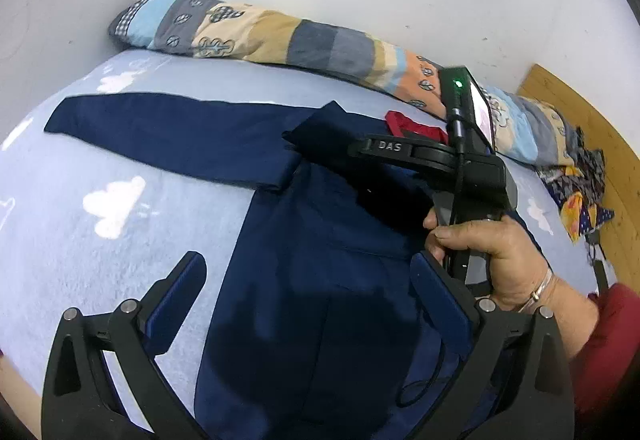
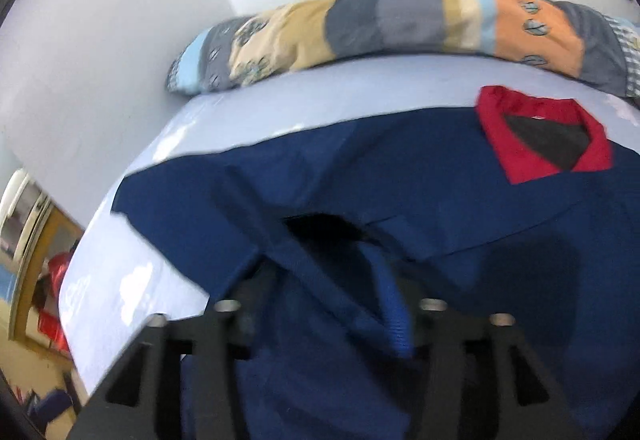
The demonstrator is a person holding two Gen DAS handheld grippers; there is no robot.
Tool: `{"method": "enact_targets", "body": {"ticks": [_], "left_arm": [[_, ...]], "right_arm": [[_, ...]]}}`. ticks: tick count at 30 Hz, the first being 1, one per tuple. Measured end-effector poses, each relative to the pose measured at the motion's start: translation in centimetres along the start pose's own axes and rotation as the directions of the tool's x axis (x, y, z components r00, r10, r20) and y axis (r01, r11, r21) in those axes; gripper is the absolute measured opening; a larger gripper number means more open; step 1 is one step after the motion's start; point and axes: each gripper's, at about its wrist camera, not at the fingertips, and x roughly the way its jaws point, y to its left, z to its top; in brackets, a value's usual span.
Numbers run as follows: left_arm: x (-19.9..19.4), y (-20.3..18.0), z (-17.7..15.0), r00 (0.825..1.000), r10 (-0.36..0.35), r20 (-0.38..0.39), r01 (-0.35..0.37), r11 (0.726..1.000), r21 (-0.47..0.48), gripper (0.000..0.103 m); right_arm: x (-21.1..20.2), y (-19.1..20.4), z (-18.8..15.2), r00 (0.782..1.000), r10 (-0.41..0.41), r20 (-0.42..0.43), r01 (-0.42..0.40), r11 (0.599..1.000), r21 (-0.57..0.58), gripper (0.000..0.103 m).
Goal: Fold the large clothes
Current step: 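Lift the sleeve with the right tool and lay it across the jacket body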
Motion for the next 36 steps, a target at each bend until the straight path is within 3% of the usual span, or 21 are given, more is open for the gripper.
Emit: {"method": "enact_targets", "body": {"ticks": [4, 7, 9, 12, 16, 18, 20, 21, 22, 24, 26, 29, 31, 33, 36], "left_arm": [[0.0, 0.7, 0.0, 1.0, 0.024, -0.001, -0.024, 1.0, -0.021, 0.102], [0.0, 1.2, 0.1, 1.0, 0.029, -0.002, -0.029, 0.999, -0.042, 0.102], [0.1, 1.5, 0.1, 1.0, 0.03, -0.007, -0.03, 0.998, -0.054, 0.102], [0.2, 1.7, 0.2, 1.0, 0.029, -0.01, -0.03, 0.997, -0.066, 0.102], [0.2, 1.6, 0.2, 0.999, 0.041, -0.011, -0.042, 0.997, -0.062, 0.102], [0.3, 1.8, 0.3, 0.999, 0.054, -0.006, -0.055, 0.997, -0.06, 0.102], [0.6, 2.0, 0.5, 0.998, 0.068, -0.011, -0.069, 0.995, -0.066, 0.102], [0.8, 2.2, 0.5, 0.997, 0.071, -0.016, -0.072, 0.995, -0.074, 0.102], [1.0, 2.4, 0.6, 0.997, 0.072, -0.021, -0.074, 0.994, -0.082, 0.102], [1.1, 2.9, 0.7, 0.997, 0.077, -0.027, -0.08, 0.992, -0.096, 0.102], [1.1, 3.6, 0.9, 0.995, 0.092, -0.027, -0.095, 0.989, -0.112, 0.102], [1.2, 5.0, 1.3, 0.993, 0.11, -0.034, -0.114, 0.982, -0.152, 0.102], [1.5, 6.1, 1.4, 0.992, 0.115, -0.05, -0.122, 0.974, -0.19, 0.102], [1.8, 6.9, 1.4, 0.991, 0.117, -0.063, -0.128, 0.967, -0.222, 0.102], [2.3, 8.0, 1.4, 0.987, 0.135, -0.088, -0.154, 0.954, -0.256, 0.102]], "right_arm": [[1.9, 0.3, -1.4, 0.995, 0.04, -0.095, -0.04, 0.999, 0.002, 0.058], [2.0, 1.6, -3.7, 0.978, 0.114, -0.175, -0.122, 0.992, -0.04, 0.058], [1.0, 1.9, -4.4, 0.972, 0.154, -0.179, -0.166, 0.985, -0.052, 0.058], [-1.0, 1.4, -3.9, 0.983, 0.158, -0.095, -0.162, 0.986, -0.038, 0.058], [-0.2, 0.7, -2.3, 0.998, 0.042, -0.056, -0.044, 0.999, -0.023, 0.052], [1.3, 1.0, -2.6, 0.994, -0.033, -0.106, 0.027, 0.998, -0.058, 0.05], [3.4, 1.0, -3.5, 0.975, -0.079, -0.208, 0.063, 0.995, -0.082, 0.051], [3.2, 1.5, -3.7, 0.976, -0.098, -0.193, 0.074, 0.989, -0.128, 0.05], [2.6, 1.8, -3.7, 0.972, -0.109, -0.209, 0.078, 0.985, -0.151, 0.05], [0.5, 1.3, -3.7, 0.976, -0.034, -0.216, 0.014, 0.996, -0.092, 0.048], [-3.1, 0.6, -4.2, 0.984, 0.033, -0.178, -0.041, 0.998, -0.041, 0.051], [-9.7, -0.9, -5.7, 0.994, 0.053, -0.099, -0.057, 0.998, -0.032, 0.051], [-12.8, -1.8, -6.8, 0.997, 0.023, -0.08, -0.028, 0.998, -0.05, 0.051], [-16.2, -3.3, -8.4, 0.998, -0.059, -0.025, 0.057, 0.996, -0.073, 0.051], [-18.5, -7.7, -10.6, 0.991, -0.134, 0.026, 0.134, 0.991, 0.023, 0.058]]}}
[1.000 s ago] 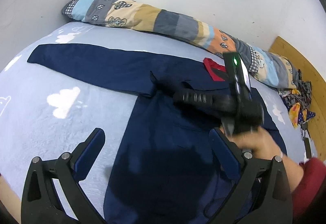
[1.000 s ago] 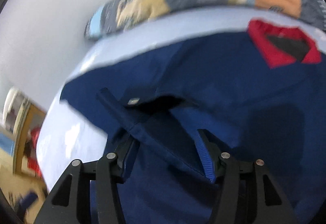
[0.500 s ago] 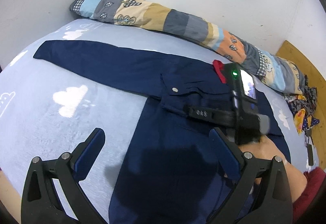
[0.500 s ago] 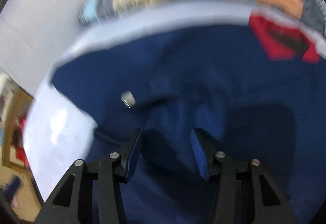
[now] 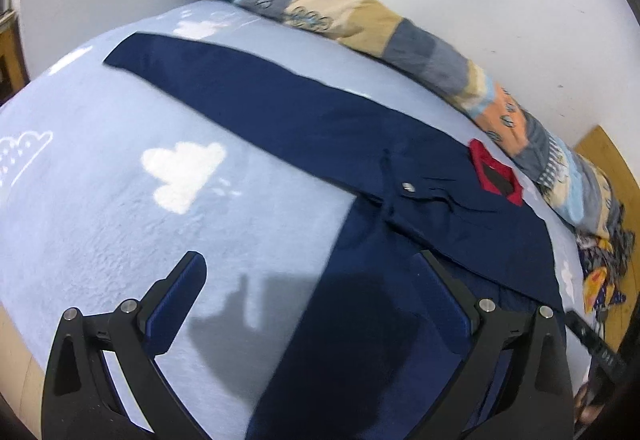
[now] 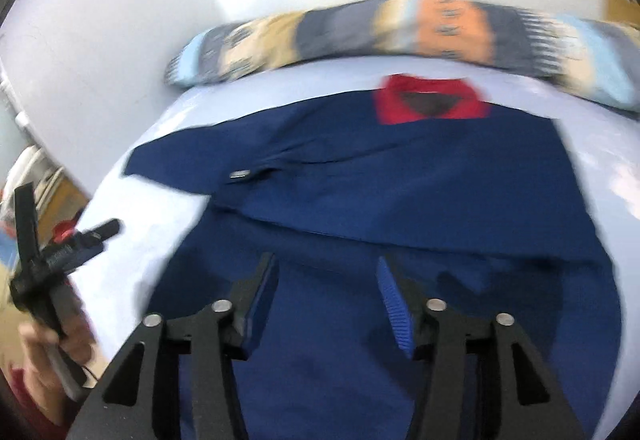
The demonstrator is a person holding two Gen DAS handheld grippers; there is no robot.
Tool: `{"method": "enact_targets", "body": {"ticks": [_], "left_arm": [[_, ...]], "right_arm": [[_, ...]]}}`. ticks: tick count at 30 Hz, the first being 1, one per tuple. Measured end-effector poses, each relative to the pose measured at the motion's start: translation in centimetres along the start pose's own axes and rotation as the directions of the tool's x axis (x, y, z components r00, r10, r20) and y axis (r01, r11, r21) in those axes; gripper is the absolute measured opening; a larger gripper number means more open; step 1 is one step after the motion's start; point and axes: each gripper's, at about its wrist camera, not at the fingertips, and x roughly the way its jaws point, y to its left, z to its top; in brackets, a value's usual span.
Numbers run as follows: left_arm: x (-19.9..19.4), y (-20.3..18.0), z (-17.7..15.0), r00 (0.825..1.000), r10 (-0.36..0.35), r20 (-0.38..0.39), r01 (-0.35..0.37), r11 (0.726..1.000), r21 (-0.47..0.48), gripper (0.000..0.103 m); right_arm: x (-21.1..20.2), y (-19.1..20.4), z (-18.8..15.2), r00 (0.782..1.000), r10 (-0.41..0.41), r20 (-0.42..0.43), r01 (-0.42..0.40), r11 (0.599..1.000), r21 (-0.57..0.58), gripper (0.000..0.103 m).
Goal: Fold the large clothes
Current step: 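Lift the sleeve with the right tool and lay it across the jacket body, then grasp the other sleeve cuff with the left tool and fold it across the body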
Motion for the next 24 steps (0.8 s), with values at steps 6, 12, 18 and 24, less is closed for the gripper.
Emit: {"method": "enact_targets", "body": {"ticks": [6, 12, 18, 24], "left_arm": [[0.6, 2.5, 2.1, 1.0, -0.01, -0.022, 0.007, 0.995, -0.097, 0.102], [1.5, 7.3, 8.1, 1.0, 0.019, 0.01, -0.017, 0.981, -0.192, 0.102], [6.8, 16.2, 14.3, 0.997, 0.057, -0.059, -0.076, 0.904, -0.421, 0.08], [11.9, 23.5, 16.3, 0.999, -0.005, -0.052, -0.03, 0.762, -0.646, 0.066]], "right_arm": [[1.8, -6.7, 1.7, 0.998, 0.052, -0.034, -0.041, 0.962, 0.27, 0.057], [2.1, -6.2, 2.0, 0.994, 0.104, -0.046, -0.089, 0.963, 0.255, 0.057], [0.5, -4.7, 1.6, 0.994, 0.111, -0.023, -0.106, 0.98, 0.166, 0.057], [1.0, -4.8, 1.5, 0.992, 0.12, -0.035, -0.113, 0.979, 0.172, 0.057]]}}
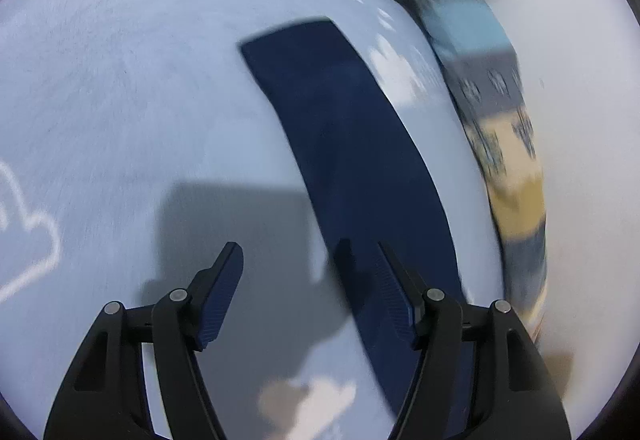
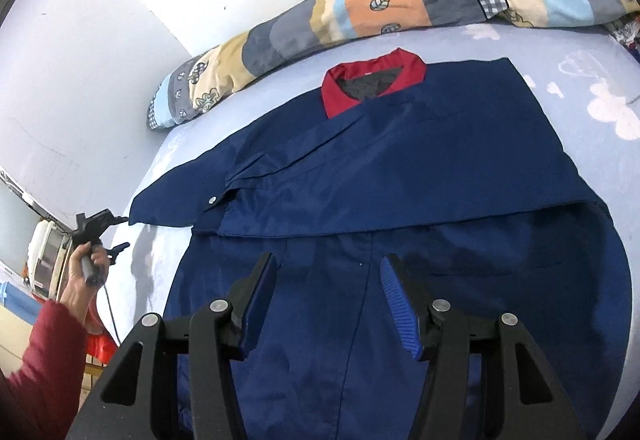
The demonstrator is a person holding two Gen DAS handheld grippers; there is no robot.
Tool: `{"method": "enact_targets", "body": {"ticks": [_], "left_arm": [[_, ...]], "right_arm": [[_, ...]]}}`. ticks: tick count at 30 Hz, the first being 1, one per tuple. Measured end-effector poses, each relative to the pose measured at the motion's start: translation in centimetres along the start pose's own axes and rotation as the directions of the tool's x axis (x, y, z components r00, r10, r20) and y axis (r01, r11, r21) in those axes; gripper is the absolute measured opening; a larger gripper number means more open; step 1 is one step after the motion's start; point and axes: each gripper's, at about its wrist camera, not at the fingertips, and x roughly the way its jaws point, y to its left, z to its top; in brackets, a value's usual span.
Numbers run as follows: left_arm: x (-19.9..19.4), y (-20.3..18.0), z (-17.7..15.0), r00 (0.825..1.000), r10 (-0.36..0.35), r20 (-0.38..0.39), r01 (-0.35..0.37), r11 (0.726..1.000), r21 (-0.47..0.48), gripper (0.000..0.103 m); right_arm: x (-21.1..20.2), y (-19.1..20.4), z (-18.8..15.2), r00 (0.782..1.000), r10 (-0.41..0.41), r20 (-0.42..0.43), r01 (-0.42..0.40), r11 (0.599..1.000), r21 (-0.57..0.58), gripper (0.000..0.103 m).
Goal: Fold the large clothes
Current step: 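Grasp the other sleeve cuff with the left tool and fold it across the body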
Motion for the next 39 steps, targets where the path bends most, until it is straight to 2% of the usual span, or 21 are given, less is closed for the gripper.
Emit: {"method": "enact_targets", "body": {"ticks": [4, 6, 11, 13, 15, 16, 17, 18, 19, 21, 27, 33, 39], "left_arm": [[2.2, 1.6, 1.8, 0.994, -0.111, 0.02, 0.112, 0.99, -0.089, 0.065], [3.3, 1.9, 2.2, 0.982, -0.185, 0.043, 0.188, 0.976, -0.109, 0.065], [5.2, 2.1, 3.9, 0.959, -0.268, 0.087, 0.276, 0.956, -0.1, 0.064], [5.7, 2.4, 4.9, 0.945, -0.3, 0.132, 0.313, 0.945, -0.096, 0.063], [6.3, 1.8, 5.6, 0.937, -0.307, 0.166, 0.324, 0.942, -0.086, 0.062], [6.4, 1.2, 5.9, 0.934, -0.308, 0.183, 0.326, 0.942, -0.079, 0.052], [6.6, 0.9, 6.1, 0.929, -0.32, 0.187, 0.337, 0.939, -0.069, 0.033], [6.9, 0.8, 6.3, 0.921, -0.351, 0.172, 0.366, 0.928, -0.064, 0.002], [7.1, 0.5, 6.4, 0.917, -0.365, 0.161, 0.379, 0.923, -0.067, 0.002], [6.2, -0.3, 6.4, 0.931, -0.323, 0.172, 0.33, 0.944, -0.013, 0.002], [1.2, -4.1, 6.3, 0.913, -0.379, 0.151, 0.36, 0.923, 0.138, 0.002], [-6.0, -11.3, 3.2, 0.893, -0.433, 0.12, 0.381, 0.871, 0.309, 0.002], [-12.1, -19.4, -3.5, 0.869, -0.493, 0.039, 0.432, 0.795, 0.427, 0.002]], "right_arm": [[0.5, 0.3, -0.1, 1.0, -0.006, -0.009, 0.006, 1.0, -0.012, 0.057], [0.7, 0.4, -0.1, 1.0, -0.012, -0.008, 0.012, 1.0, -0.018, 0.057], [1.5, 0.2, -0.2, 1.0, -0.029, -0.009, 0.028, 1.0, -0.009, 0.057], [1.7, 0.1, -0.2, 1.0, -0.03, -0.009, 0.03, 0.999, -0.009, 0.057], [1.8, 0.1, -0.2, 0.999, -0.039, 0.003, 0.039, 0.999, -0.014, 0.057], [1.8, 0.2, -0.2, 0.999, -0.04, 0.008, 0.04, 0.999, -0.018, 0.057], [1.9, 0.3, -0.1, 0.999, -0.044, 0.015, 0.044, 0.999, -0.021, 0.057], [1.9, 0.3, -0.1, 0.999, -0.046, 0.022, 0.046, 0.999, -0.022, 0.057], [1.9, 0.3, -0.1, 0.999, -0.046, 0.028, 0.046, 0.999, -0.024, 0.057], [1.8, 0.4, 0.0, 0.998, -0.044, 0.041, 0.045, 0.999, -0.024, 0.056], [0.5, 0.3, 0.3, 0.993, -0.056, 0.105, 0.056, 0.998, -0.004, 0.056], [-2.1, -1.3, 0.9, 0.978, -0.08, 0.191, 0.072, 0.996, 0.049, 0.056], [-5.0, -3.2, 1.5, 0.957, -0.09, 0.274, 0.065, 0.993, 0.101, 0.056]]}}
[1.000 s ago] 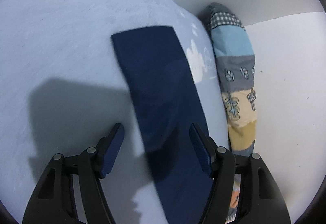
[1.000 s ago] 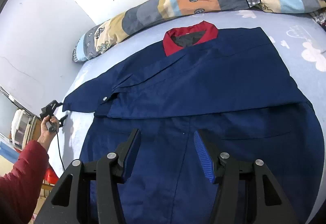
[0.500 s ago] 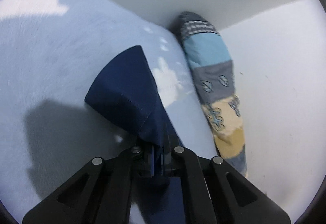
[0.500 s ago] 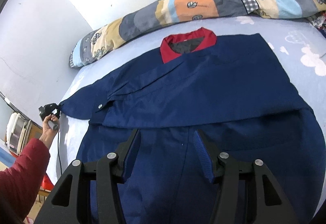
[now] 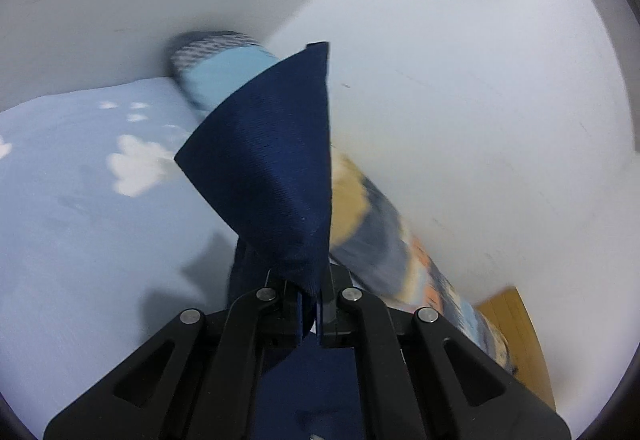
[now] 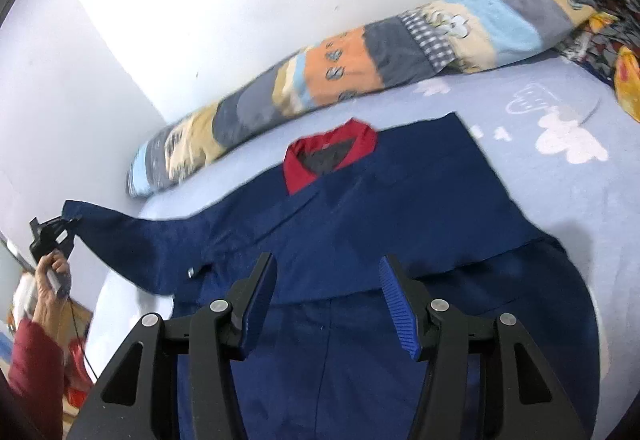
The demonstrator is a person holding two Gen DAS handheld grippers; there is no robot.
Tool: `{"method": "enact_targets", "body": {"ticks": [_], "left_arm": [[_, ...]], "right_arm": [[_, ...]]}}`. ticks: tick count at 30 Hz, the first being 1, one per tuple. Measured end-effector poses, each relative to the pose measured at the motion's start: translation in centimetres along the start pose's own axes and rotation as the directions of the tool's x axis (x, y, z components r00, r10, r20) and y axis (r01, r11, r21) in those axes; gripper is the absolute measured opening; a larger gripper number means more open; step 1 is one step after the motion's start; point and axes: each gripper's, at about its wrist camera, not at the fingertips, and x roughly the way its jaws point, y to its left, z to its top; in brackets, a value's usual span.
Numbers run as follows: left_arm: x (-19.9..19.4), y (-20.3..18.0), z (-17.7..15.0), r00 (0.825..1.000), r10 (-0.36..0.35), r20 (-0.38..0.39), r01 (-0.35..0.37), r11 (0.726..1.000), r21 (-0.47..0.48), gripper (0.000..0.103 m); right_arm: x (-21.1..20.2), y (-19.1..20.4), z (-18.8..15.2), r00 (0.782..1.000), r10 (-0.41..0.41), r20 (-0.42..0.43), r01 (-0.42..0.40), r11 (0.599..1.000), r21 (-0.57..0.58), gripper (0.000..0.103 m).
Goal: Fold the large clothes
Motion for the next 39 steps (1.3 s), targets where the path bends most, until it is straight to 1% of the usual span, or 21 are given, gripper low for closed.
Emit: {"method": "enact_targets", "body": {"ticks": [6, 9, 13, 14, 17, 19, 21, 24, 25, 26, 27, 28, 29, 30, 31, 33, 34, 36, 37, 38, 39], "left_arm": [[-1.0, -12.5, -5.2, 0.99, -0.108, -0.085, 0.118, 0.985, 0.122, 0.002], [0.3, -18.9, -10.2, 0.979, -0.136, -0.152, 0.165, 0.967, 0.196, 0.002], [2.9, -24.2, -18.0, 0.967, -0.108, -0.233, 0.176, 0.938, 0.298, 0.002], [4.1, -25.0, -20.4, 0.958, -0.103, -0.268, 0.186, 0.933, 0.307, 0.002], [8.4, -26.5, -28.0, 0.916, -0.093, -0.391, 0.219, 0.931, 0.292, 0.002], [10.8, -27.2, -33.0, 0.891, -0.053, -0.451, 0.216, 0.923, 0.318, 0.002], [13.7, -27.1, -38.9, 0.87, 0.034, -0.493, 0.182, 0.906, 0.382, 0.002], [16.8, -26.3, -45.3, 0.822, 0.178, -0.541, 0.126, 0.87, 0.477, 0.006], [18.0, -25.8, -47.6, 0.794, 0.243, -0.557, 0.1, 0.852, 0.514, 0.007], [18.1, -25.4, -48.8, 0.793, 0.272, -0.545, 0.088, 0.834, 0.545, 0.007], [17.5, -25.5, -49.6, 0.814, 0.281, -0.509, 0.086, 0.807, 0.584, 0.012], [17.2, -26.3, -50.2, 0.824, 0.279, -0.493, 0.095, 0.79, 0.606, 0.027], [16.7, -27.0, -50.4, 0.815, 0.258, -0.519, 0.141, 0.779, 0.611, 0.043], [16.4, -27.3, -50.6, 0.796, 0.235, -0.557, 0.185, 0.783, 0.595, 0.069], [15.8, -27.6, -50.3, 0.782, 0.198, -0.591, 0.232, 0.787, 0.572, 0.07], [14.1, -28.9, -49.6, 0.797, 0.138, -0.588, 0.291, 0.765, 0.574, 0.071], [13.3, -29.6, -49.1, 0.812, 0.123, -0.57, 0.304, 0.744, 0.594, 0.072], [12.8, -29.9, -47.8, 0.831, 0.117, -0.544, 0.302, 0.727, 0.617, 0.073], [12.9, -29.8, -47.4, 0.846, 0.138, -0.515, 0.27, 0.722, 0.637, 0.073], [13.1, -29.4, -47.0, 0.849, 0.153, -0.506, 0.252, 0.723, 0.643, 0.073], [13.5, -29.0, -47.0, 0.843, 0.162, -0.512, 0.249, 0.728, 0.639, 0.073]], "right_arm": [[-2.9, -2.2, 1.2, 0.995, -0.022, 0.094, 0.02, 0.999, 0.028, 0.056], [-4.4, -3.1, 1.6, 0.99, -0.025, 0.135, 0.021, 0.999, 0.032, 0.056], [-6.4, -4.4, 2.1, 0.98, -0.024, 0.197, 0.012, 0.998, 0.06, 0.056], [-6.9, -4.8, 2.1, 0.978, -0.03, 0.208, 0.016, 0.998, 0.069, 0.056], [-7.9, -6.1, 2.4, 0.972, -0.032, 0.231, 0.009, 0.995, 0.101, 0.056], [-8.5, -6.9, 2.5, 0.967, -0.045, 0.252, 0.015, 0.992, 0.122, 0.056], [-8.9, -7.7, 2.6, 0.964, -0.051, 0.26, 0.013, 0.99, 0.142, 0.056], [-9.1, -8.2, 2.7, 0.963, -0.06, 0.261, 0.022, 0.989, 0.149, 0.056], [-9.0, -8.4, 2.7, 0.964, -0.071, 0.257, 0.034, 0.989, 0.144, 0.056], [-8.8, -8.5, 2.8, 0.964, -0.077, 0.254, 0.041, 0.989, 0.143, 0.056], [-8.8, -8.5, 2.7, 0.965, -0.075, 0.252, 0.038, 0.988, 0.148, 0.056], [-8.7, -8.7, 2.8, 0.966, -0.071, 0.248, 0.033, 0.987, 0.155, 0.056], [-8.7, -8.9, 2.8, 0.966, -0.072, 0.248, 0.031, 0.986, 0.162, 0.056], [-8.9, -9.0, 2.7, 0.965, -0.071, 0.251, 0.029, 0.986, 0.165, 0.056], [-9.0, -9.0, 2.8, 0.964, -0.072, 0.254, 0.03, 0.986, 0.166, 0.056], [-9.0, -9.2, 2.8, 0.963, -0.077, 0.259, 0.032, 0.984, 0.176, 0.056], [-9.0, -9.2, 2.8, 0.962, -0.075, 0.262, 0.027, 0.983, 0.184, 0.057], [-9.0, -9.2, 2.8, 0.962, -0.068, 0.263, 0.014, 0.98, 0.2, 0.057], [-8.9, -9.1, 2.8, 0.963, -0.065, 0.261, 0.011, 0.979, 0.204, 0.057], [-8.9, -9.0, 2.7, 0.963, -0.064, 0.262, 0.009, 0.979, 0.206, 0.057], [-8.9, -8.8, 2.7, 0.963, -0.064, 0.262, 0.009, 0.979, 0.206, 0.057]]}}
